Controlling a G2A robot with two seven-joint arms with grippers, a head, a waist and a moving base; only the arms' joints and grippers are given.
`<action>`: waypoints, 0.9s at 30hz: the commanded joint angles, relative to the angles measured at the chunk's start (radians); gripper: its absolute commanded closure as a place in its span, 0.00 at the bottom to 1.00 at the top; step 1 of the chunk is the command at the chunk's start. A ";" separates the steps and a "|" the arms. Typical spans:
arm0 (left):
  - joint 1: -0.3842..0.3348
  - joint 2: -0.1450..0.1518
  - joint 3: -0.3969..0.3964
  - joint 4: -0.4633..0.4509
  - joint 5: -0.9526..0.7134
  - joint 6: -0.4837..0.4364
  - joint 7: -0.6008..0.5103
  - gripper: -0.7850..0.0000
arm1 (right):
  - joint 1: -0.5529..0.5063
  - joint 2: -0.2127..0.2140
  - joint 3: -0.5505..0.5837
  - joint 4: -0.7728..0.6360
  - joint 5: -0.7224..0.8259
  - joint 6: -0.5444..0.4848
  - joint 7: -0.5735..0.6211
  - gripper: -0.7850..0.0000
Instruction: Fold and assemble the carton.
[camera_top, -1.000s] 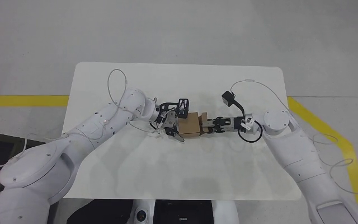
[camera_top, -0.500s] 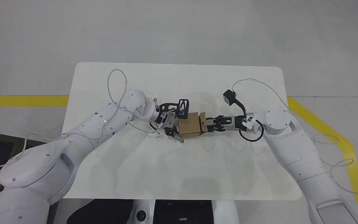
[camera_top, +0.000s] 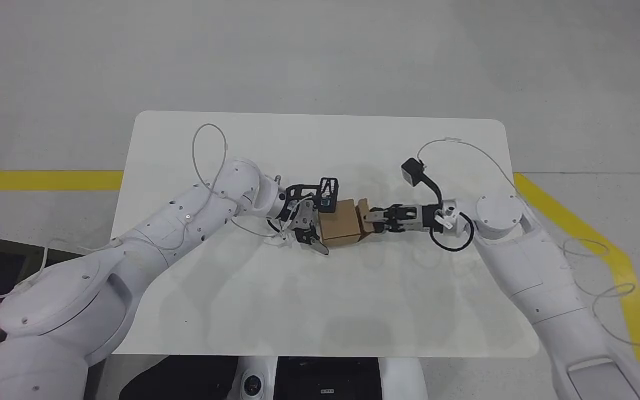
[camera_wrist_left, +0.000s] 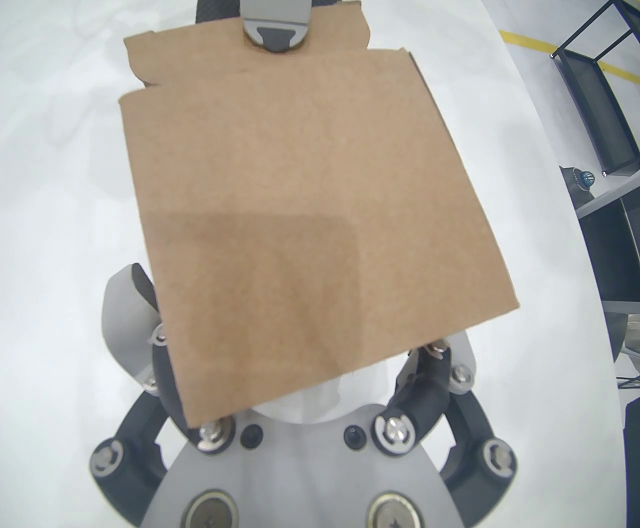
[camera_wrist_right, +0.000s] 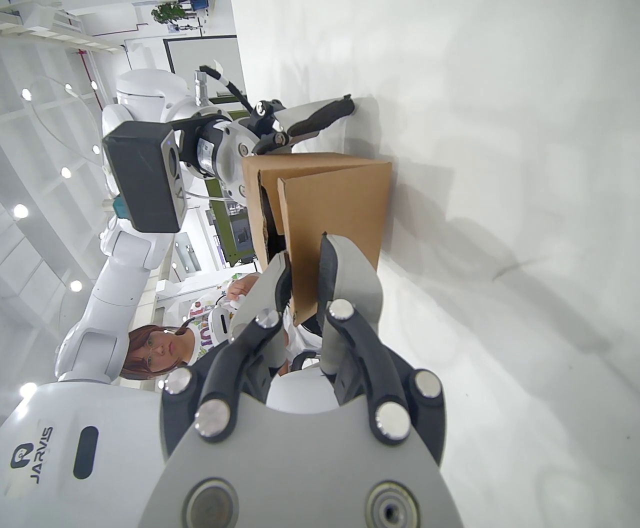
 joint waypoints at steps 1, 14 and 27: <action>0.001 0.000 0.000 0.001 -0.002 0.000 -0.001 0.00 | -0.003 0.001 0.003 -0.007 -0.005 0.001 0.000 0.92; 0.004 0.001 0.000 0.002 -0.005 0.000 -0.007 0.00 | -0.014 0.004 0.005 -0.045 -0.027 0.012 -0.007 0.87; 0.004 0.001 0.000 -0.001 -0.004 0.000 -0.009 0.00 | -0.014 0.004 -0.001 -0.073 -0.050 0.019 -0.007 0.89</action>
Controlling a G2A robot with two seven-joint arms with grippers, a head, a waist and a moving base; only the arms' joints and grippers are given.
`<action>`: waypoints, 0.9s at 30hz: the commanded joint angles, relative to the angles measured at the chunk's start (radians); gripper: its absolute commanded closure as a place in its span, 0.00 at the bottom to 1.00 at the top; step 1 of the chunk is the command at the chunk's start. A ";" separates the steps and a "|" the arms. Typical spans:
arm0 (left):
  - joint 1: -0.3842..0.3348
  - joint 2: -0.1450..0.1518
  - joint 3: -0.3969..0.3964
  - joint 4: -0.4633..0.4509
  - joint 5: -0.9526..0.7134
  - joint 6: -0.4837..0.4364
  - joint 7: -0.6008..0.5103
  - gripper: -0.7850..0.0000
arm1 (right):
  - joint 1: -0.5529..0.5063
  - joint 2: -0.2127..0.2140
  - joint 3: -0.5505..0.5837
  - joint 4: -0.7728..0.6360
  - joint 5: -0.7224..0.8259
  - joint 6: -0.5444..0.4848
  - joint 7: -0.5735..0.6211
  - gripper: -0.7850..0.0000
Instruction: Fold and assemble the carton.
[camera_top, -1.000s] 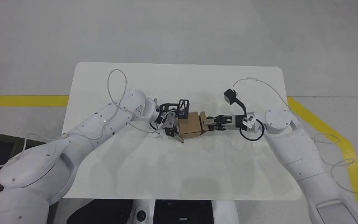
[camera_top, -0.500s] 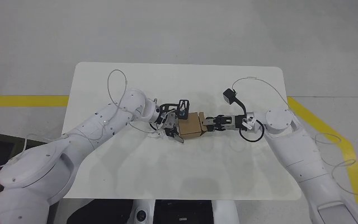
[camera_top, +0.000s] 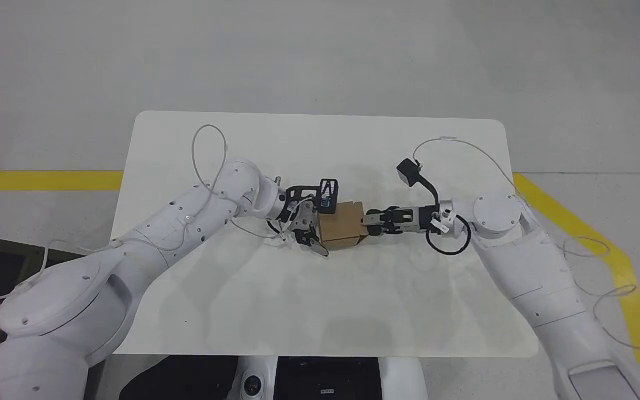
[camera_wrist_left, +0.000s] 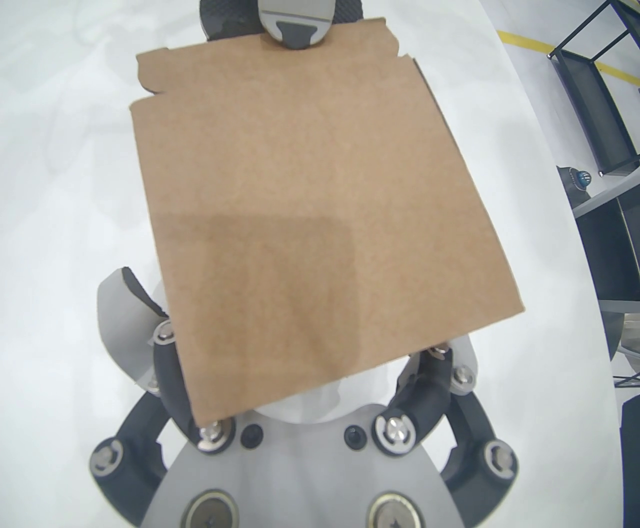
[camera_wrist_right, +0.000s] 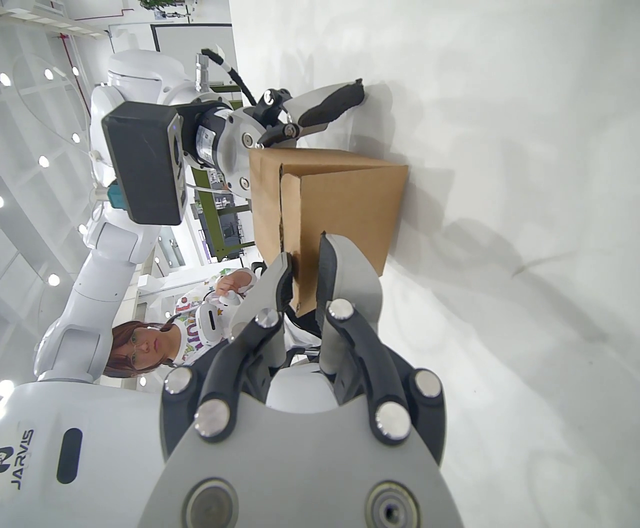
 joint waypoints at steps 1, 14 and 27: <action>0.000 0.000 0.000 -0.001 0.000 0.000 -0.001 0.00 | 0.001 -0.001 -0.003 -0.004 -0.004 0.000 0.001 0.89; 0.002 -0.004 0.000 -0.002 0.003 0.000 -0.005 0.00 | 0.016 -0.009 -0.033 -0.020 -0.019 0.010 0.000 0.90; 0.006 -0.003 0.000 0.002 0.001 0.000 -0.008 0.00 | 0.012 -0.006 -0.021 0.000 -0.036 0.031 -0.013 0.89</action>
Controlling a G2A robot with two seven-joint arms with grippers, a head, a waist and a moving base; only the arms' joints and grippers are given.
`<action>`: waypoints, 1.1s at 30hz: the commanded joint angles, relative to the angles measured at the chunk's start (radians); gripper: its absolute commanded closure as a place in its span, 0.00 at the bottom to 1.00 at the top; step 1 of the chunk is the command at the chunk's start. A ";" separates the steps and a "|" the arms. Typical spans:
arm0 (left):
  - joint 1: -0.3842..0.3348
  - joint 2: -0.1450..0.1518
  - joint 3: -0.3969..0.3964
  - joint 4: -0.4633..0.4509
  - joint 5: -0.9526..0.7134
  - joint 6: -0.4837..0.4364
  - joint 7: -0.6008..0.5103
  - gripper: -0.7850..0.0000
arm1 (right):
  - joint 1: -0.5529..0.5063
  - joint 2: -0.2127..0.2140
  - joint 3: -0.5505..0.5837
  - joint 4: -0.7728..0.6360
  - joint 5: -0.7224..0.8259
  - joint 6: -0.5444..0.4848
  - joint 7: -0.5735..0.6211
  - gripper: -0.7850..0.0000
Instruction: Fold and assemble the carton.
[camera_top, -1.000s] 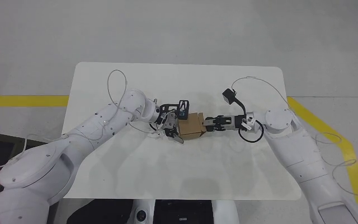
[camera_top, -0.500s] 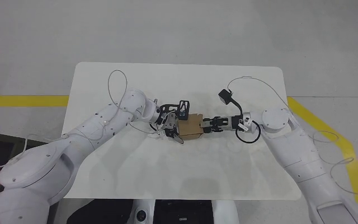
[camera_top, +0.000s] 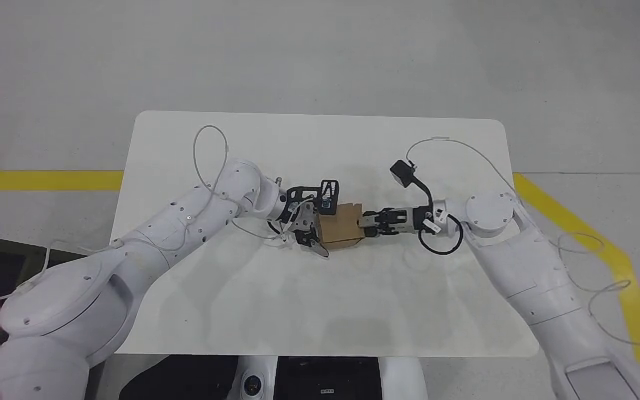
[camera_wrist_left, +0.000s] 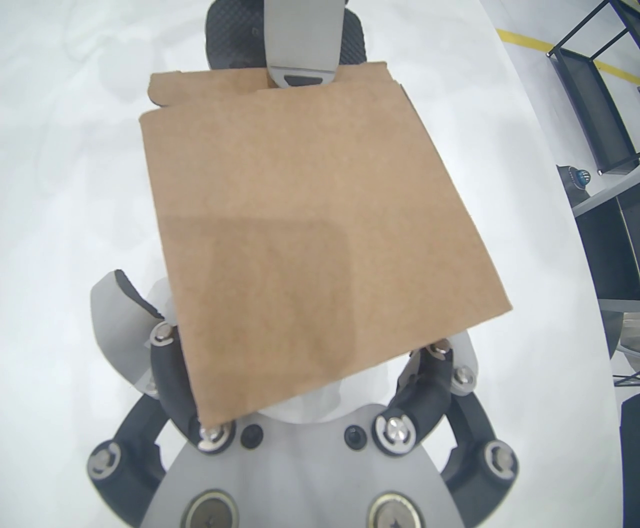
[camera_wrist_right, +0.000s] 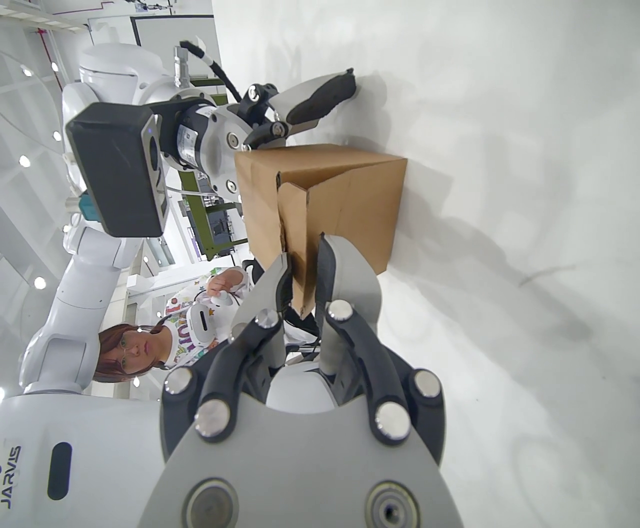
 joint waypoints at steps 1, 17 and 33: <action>0.001 0.000 0.000 -0.001 0.000 0.000 -0.002 0.00 | -0.003 0.002 0.006 -0.002 0.000 0.000 0.002 0.89; 0.001 0.000 0.000 -0.005 -0.010 0.000 -0.017 0.00 | -0.005 0.001 -0.002 -0.021 -0.014 0.010 0.008 0.91; 0.000 0.003 0.000 -0.012 -0.006 0.000 -0.017 0.00 | 0.014 -0.006 -0.030 -0.032 -0.035 0.008 0.016 0.87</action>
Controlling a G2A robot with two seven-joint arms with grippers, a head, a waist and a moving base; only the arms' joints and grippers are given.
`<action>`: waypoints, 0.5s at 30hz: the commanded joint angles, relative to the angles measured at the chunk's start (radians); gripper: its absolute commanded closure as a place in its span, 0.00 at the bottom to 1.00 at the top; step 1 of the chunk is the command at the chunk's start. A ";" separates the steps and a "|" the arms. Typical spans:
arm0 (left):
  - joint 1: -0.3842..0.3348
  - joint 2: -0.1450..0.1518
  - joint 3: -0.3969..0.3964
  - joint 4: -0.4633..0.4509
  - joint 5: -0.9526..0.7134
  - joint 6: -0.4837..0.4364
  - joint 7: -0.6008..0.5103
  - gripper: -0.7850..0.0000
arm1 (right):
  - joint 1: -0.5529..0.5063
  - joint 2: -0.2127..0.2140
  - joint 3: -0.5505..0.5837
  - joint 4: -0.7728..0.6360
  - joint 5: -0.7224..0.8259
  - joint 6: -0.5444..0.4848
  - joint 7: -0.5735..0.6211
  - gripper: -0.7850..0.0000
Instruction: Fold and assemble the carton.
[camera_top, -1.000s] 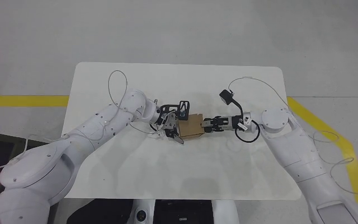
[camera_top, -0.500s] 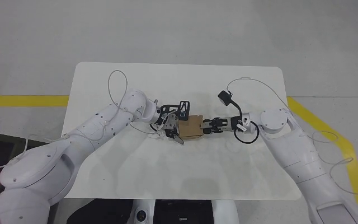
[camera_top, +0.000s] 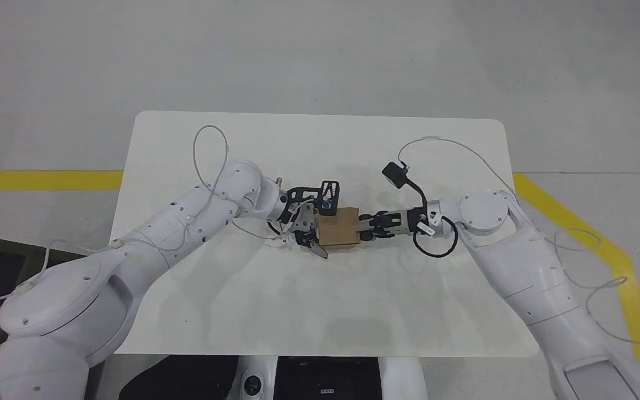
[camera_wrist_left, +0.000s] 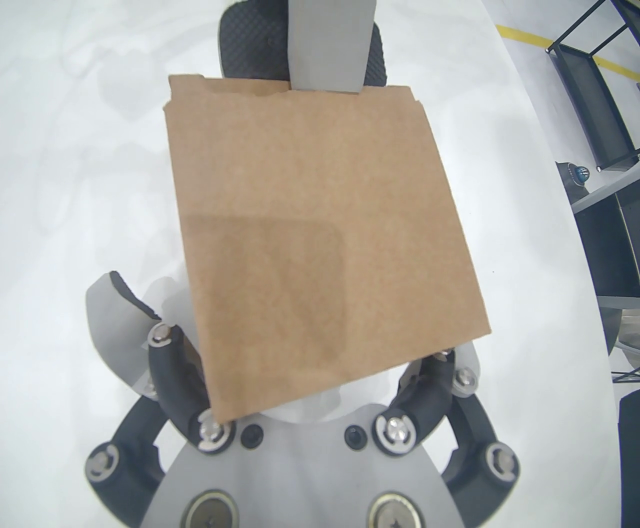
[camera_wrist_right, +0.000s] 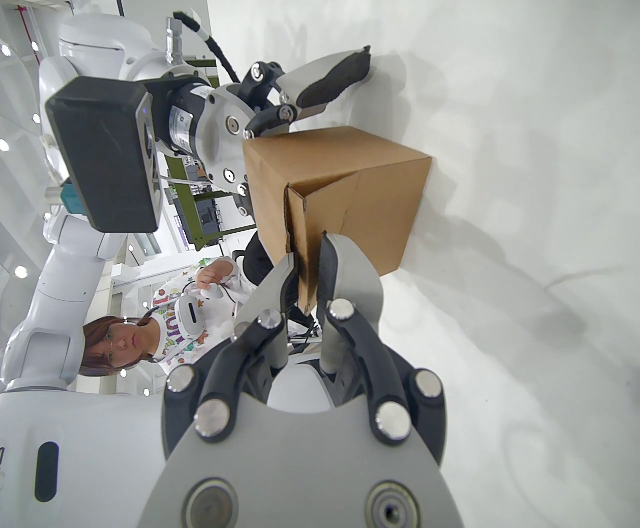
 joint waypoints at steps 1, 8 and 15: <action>0.001 0.000 0.000 -0.003 0.000 0.000 -0.001 0.00 | 0.000 0.000 0.003 0.002 0.003 0.001 -0.002 0.85; 0.003 -0.001 0.000 -0.001 -0.006 0.000 -0.011 0.00 | -0.014 0.006 0.033 0.011 0.035 -0.007 -0.001 0.78; 0.003 -0.001 0.000 -0.001 -0.009 0.000 -0.016 0.00 | -0.031 0.013 0.060 -0.001 0.052 -0.014 0.004 0.80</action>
